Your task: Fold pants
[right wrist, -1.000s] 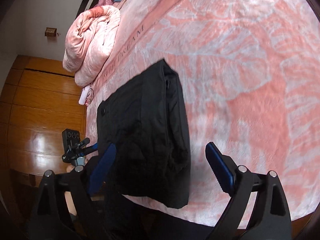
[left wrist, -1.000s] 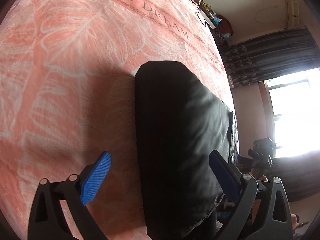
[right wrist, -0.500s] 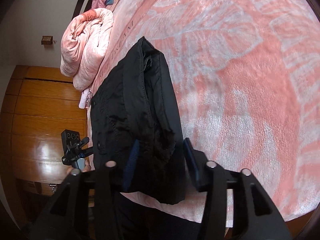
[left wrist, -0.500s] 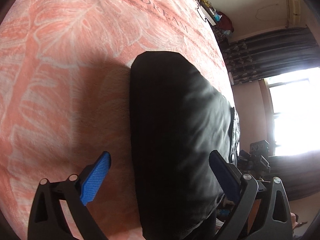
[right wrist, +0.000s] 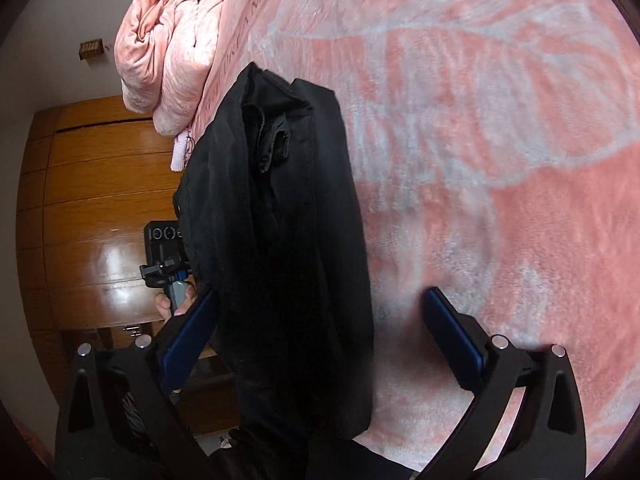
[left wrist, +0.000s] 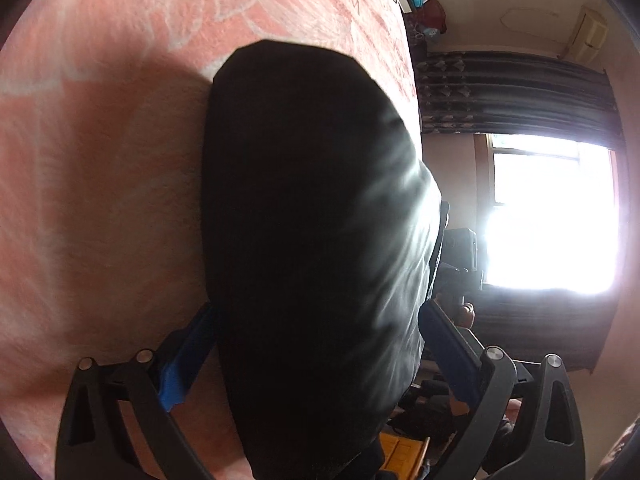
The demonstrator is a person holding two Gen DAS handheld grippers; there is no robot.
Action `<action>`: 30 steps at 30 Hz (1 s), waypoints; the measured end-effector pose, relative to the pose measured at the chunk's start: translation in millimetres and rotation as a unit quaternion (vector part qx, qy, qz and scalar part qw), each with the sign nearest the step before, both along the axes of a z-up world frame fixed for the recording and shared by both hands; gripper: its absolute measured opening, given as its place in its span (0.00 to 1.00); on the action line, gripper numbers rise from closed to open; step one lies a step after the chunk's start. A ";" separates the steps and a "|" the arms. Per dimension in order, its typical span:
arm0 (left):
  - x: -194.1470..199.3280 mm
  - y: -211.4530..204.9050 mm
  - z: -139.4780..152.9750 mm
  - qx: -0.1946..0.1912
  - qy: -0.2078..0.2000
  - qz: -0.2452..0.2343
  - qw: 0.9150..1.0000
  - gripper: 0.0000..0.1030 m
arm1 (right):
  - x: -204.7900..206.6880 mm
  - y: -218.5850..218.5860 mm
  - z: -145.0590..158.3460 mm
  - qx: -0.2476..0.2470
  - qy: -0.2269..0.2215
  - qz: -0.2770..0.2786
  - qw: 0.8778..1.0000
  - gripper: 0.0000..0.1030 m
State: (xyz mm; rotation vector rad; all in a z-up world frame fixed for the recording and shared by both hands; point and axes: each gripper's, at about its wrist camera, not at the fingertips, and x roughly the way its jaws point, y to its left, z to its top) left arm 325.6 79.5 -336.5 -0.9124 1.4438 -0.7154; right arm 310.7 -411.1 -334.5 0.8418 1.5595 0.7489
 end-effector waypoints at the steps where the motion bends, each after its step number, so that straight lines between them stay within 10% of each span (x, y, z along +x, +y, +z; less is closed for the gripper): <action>1: 0.0 -4.4 -0.6 -0.005 -0.006 -0.003 1.000 0.96 | 0.3 2.9 -1.5 -0.001 0.001 0.002 1.000 0.98; 14: 1.7 -22.8 -15.4 0.019 -0.020 -0.016 0.999 0.96 | 7.2 30.8 -0.3 -0.001 -0.021 0.024 0.999 0.98; 16: 0.7 -29.3 -14.6 0.044 -0.024 -0.010 0.999 0.90 | 3.3 34.8 3.7 -0.004 -0.031 0.029 0.999 0.67; 19: 0.0 -31.7 -12.0 0.053 -0.029 0.000 0.998 0.62 | -0.5 35.8 13.7 -0.006 -0.053 0.021 0.998 0.51; 24: -2.7 -36.3 7.5 0.070 -0.050 0.009 0.996 0.37 | -6.9 39.5 43.2 -0.004 -0.084 0.009 0.996 0.38; 30: 8.9 -29.2 41.7 0.089 -0.083 0.016 0.992 0.32 | 8.3 58.6 90.9 -0.009 -0.124 0.025 0.992 0.37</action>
